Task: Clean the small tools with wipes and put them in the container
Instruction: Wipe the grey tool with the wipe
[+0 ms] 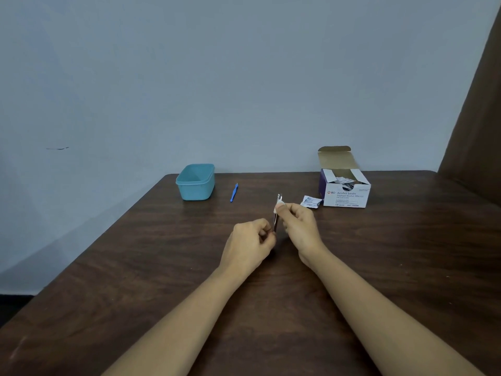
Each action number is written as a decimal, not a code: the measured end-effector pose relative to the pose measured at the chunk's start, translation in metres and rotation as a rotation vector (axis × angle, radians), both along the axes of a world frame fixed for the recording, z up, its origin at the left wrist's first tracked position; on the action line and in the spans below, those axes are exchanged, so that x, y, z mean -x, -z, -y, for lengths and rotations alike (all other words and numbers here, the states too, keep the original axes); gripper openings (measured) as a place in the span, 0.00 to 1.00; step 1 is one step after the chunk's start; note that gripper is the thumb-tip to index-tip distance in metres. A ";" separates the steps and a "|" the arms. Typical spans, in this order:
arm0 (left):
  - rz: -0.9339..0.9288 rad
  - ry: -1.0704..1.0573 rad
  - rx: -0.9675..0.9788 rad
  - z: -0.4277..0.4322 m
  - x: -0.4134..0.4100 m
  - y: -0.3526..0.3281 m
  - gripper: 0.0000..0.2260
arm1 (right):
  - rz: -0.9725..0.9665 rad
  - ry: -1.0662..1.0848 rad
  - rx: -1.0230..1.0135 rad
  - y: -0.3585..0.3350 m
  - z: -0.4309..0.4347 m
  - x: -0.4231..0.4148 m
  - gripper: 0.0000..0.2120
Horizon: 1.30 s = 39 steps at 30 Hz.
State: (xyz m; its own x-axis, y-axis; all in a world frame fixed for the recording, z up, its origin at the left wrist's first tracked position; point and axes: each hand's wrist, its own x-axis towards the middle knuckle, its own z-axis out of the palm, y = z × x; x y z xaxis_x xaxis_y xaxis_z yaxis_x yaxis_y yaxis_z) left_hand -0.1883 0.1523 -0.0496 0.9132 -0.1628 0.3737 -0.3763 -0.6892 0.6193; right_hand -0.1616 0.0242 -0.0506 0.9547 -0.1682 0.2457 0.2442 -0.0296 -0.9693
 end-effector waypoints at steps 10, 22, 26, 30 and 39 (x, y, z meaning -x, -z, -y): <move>-0.091 0.037 0.389 -0.005 -0.001 -0.004 0.07 | -0.094 -0.162 -0.213 -0.009 0.009 0.004 0.14; -0.072 0.035 0.429 -0.005 0.000 -0.004 0.06 | -0.038 -0.207 -0.063 -0.007 0.007 0.007 0.13; -0.122 0.094 0.439 -0.005 -0.001 -0.004 0.06 | -0.029 -0.235 -0.056 -0.008 0.008 0.008 0.15; -0.103 0.087 0.431 -0.006 -0.002 -0.003 0.05 | -0.032 -0.225 -0.077 -0.009 0.006 0.008 0.11; -0.111 0.060 0.405 -0.006 -0.003 -0.004 0.05 | -0.122 -0.072 -0.446 -0.012 0.009 0.003 0.04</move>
State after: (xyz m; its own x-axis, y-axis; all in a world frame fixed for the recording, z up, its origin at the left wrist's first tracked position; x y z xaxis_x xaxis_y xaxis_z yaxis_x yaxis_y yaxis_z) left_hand -0.1857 0.1583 -0.0453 0.9450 -0.0771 0.3179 -0.3237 -0.3608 0.8747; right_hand -0.1647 0.0154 -0.0384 0.9851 -0.1643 0.0501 0.1143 0.4092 -0.9053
